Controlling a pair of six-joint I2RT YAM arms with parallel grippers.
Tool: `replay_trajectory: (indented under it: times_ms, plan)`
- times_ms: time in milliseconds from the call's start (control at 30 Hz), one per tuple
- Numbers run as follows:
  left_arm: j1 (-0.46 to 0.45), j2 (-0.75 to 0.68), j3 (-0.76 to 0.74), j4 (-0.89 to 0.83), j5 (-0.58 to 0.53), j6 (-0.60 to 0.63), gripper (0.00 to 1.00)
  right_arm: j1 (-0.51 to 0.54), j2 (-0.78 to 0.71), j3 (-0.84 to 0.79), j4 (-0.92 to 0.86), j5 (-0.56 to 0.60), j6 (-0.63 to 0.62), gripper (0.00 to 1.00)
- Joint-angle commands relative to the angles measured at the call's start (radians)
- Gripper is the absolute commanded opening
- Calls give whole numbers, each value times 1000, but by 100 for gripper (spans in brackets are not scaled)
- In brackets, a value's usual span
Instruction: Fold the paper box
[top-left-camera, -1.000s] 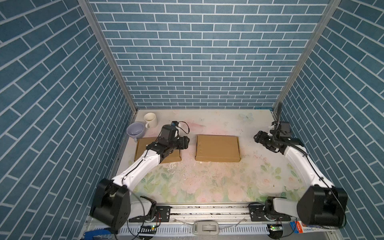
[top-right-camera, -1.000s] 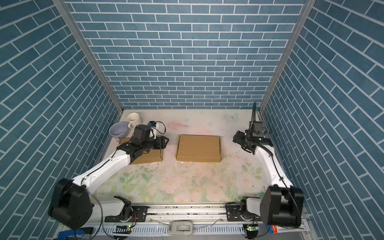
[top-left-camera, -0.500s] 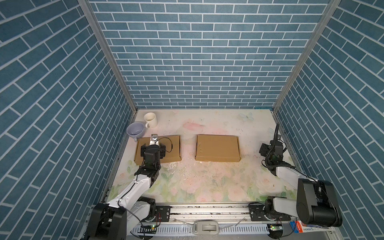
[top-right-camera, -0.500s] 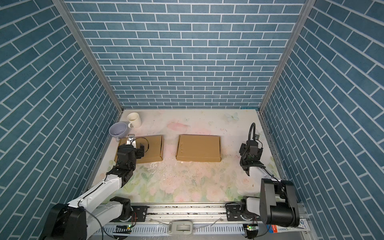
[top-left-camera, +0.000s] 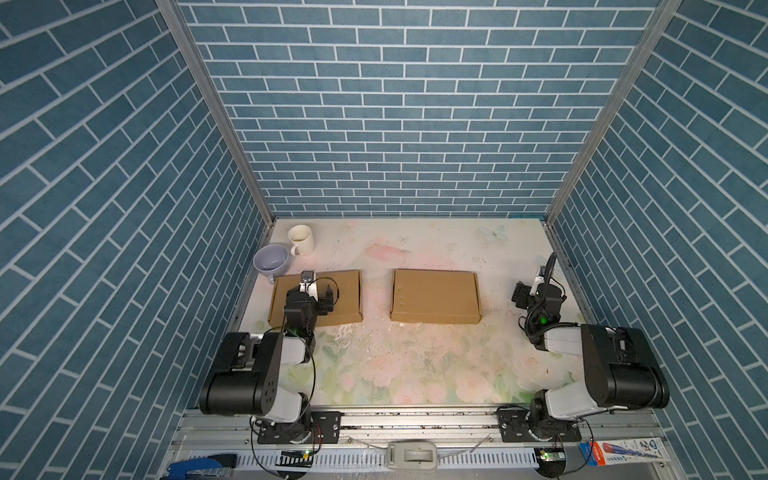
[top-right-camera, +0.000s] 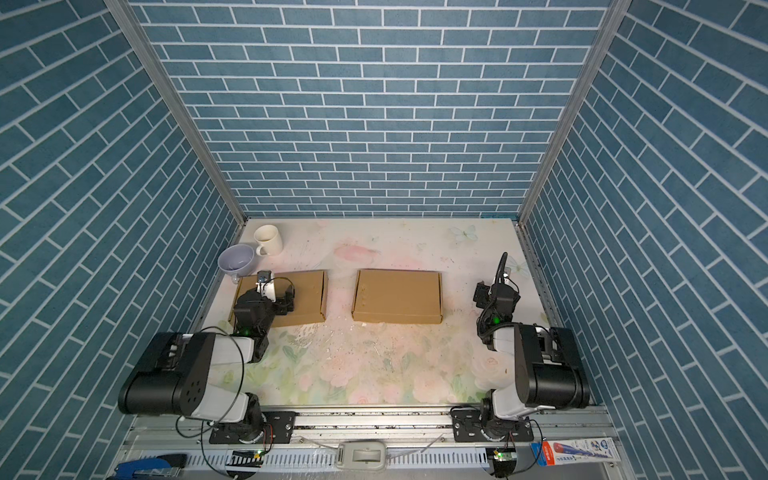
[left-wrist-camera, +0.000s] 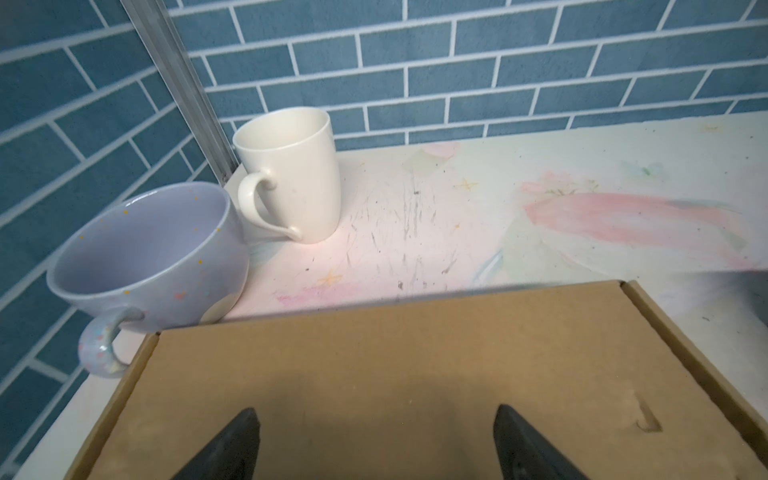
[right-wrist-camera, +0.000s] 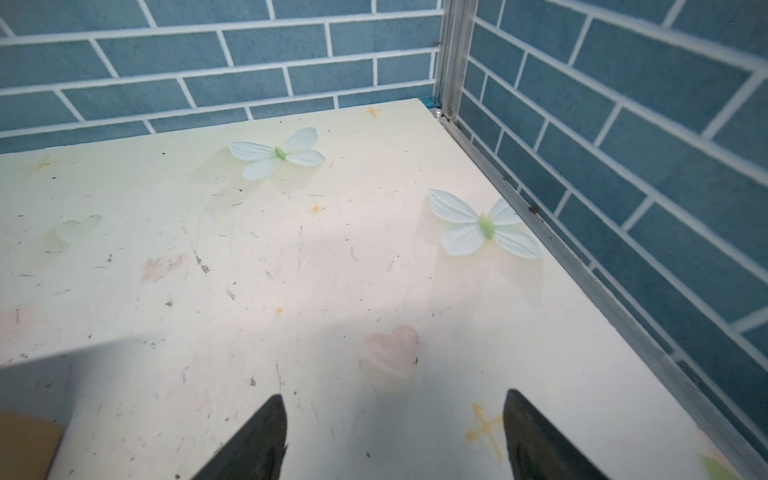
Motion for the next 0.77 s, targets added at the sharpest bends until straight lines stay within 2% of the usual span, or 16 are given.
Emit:
replay_trajectory:
  times_ms: [0,33,67,100,167,267,467,600,733]
  plan:
    - [13,-3,-10,80,-43,-29,90,-4,23,18,54,-32,-45,80]
    - [14,16,0,95,-101,-48,92,-5,15,16,47,-32,-42,80]
    - [14,8,0,80,-134,-67,99,-4,25,16,67,-30,-46,80]
    - [14,-6,-3,60,-158,-78,100,-4,14,19,37,-28,-42,81]
    - [14,15,-38,154,-180,-80,100,-5,16,18,38,-28,-40,81]
    - [14,20,-64,207,-198,-88,100,-6,22,18,54,-30,-43,81]
    - [11,9,-37,145,-185,-79,100,-6,21,18,48,-30,-43,81]
    - [-77,19,3,101,-282,2,100,-6,20,17,52,-28,-42,81]
    - [-90,19,42,27,-329,0,100,-6,20,17,52,-29,-44,98]
